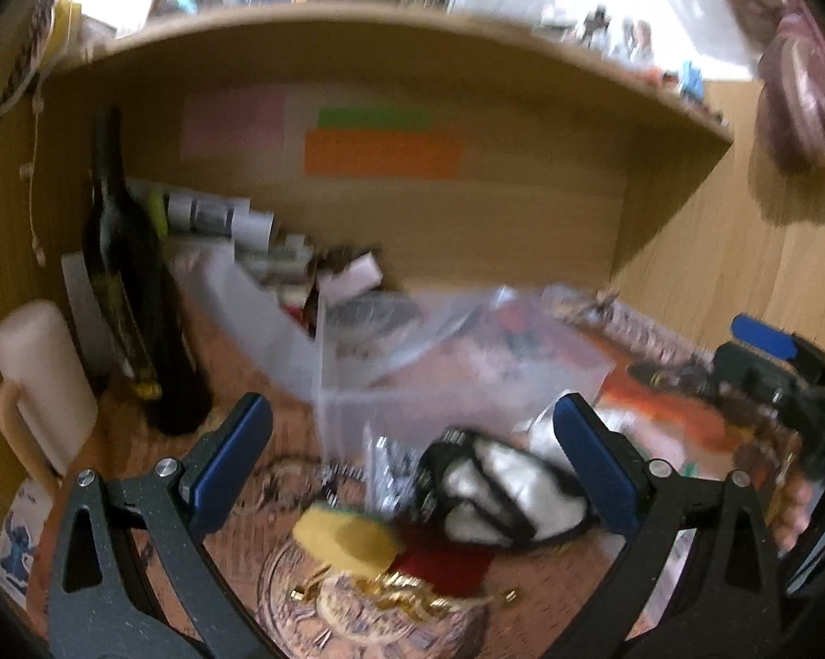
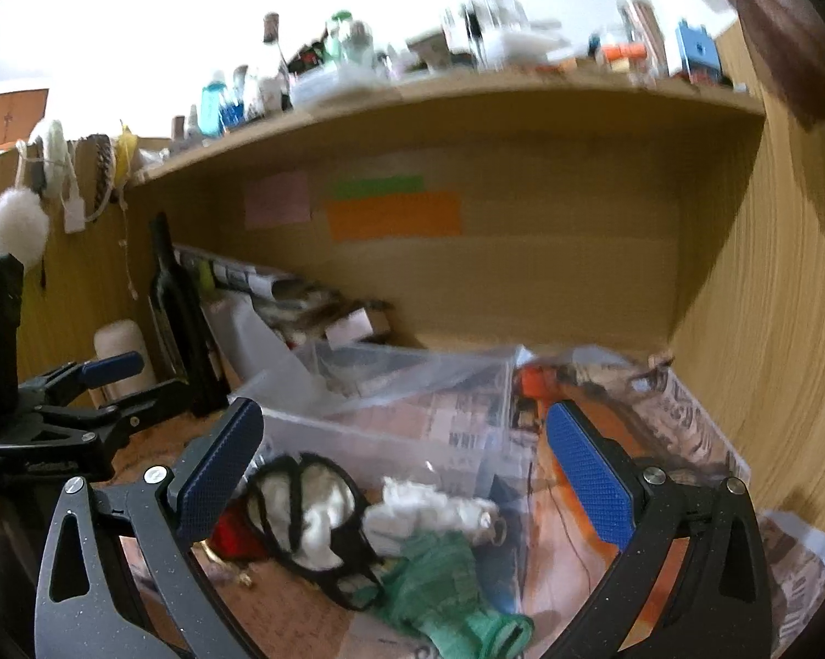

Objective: Organize soft objects
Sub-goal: 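Grasp the yellow sponge with the left tool while the right tool grasps the green mesh cloth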

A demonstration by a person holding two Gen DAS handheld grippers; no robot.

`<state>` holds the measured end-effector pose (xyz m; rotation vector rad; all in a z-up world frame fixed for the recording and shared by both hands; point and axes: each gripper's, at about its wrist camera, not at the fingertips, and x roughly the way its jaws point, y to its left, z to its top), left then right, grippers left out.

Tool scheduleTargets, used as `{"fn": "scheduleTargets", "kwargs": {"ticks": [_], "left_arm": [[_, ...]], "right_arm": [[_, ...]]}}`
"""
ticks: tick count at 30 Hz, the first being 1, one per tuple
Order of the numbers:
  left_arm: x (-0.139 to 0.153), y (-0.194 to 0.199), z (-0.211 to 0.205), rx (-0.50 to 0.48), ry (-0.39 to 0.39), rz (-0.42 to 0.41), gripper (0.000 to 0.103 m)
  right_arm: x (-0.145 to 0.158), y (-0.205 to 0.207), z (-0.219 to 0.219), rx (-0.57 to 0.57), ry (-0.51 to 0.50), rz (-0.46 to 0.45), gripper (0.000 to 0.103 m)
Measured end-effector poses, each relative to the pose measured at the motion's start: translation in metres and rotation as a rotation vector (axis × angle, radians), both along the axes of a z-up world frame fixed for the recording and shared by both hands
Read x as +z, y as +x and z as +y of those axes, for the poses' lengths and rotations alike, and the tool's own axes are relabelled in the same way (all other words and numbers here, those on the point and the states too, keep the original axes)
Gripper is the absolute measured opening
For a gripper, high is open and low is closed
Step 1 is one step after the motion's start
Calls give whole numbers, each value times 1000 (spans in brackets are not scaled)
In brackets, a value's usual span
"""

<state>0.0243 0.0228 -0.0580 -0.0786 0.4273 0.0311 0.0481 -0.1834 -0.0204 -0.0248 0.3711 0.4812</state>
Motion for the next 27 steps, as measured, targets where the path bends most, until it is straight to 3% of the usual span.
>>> {"fn": "scheduleTargets", "kwargs": {"ticks": [11, 15, 17, 26, 27], "left_arm": [[-52, 8, 26, 52, -23, 141, 103], [-70, 17, 38, 60, -51, 211, 87], [-77, 20, 42, 60, -69, 232, 84], [-86, 16, 38, -3, -102, 220, 62], [-87, 15, 37, 1, -100, 216, 61]], "right_arm": [[-44, 22, -11, 5, -67, 191, 80], [-58, 30, -14, 14, -59, 269, 73], [-64, 31, -14, 13, -64, 296, 73], [-85, 33, -19, -8, -99, 385, 71], [-87, 34, -19, -8, -103, 394, 66]]}}
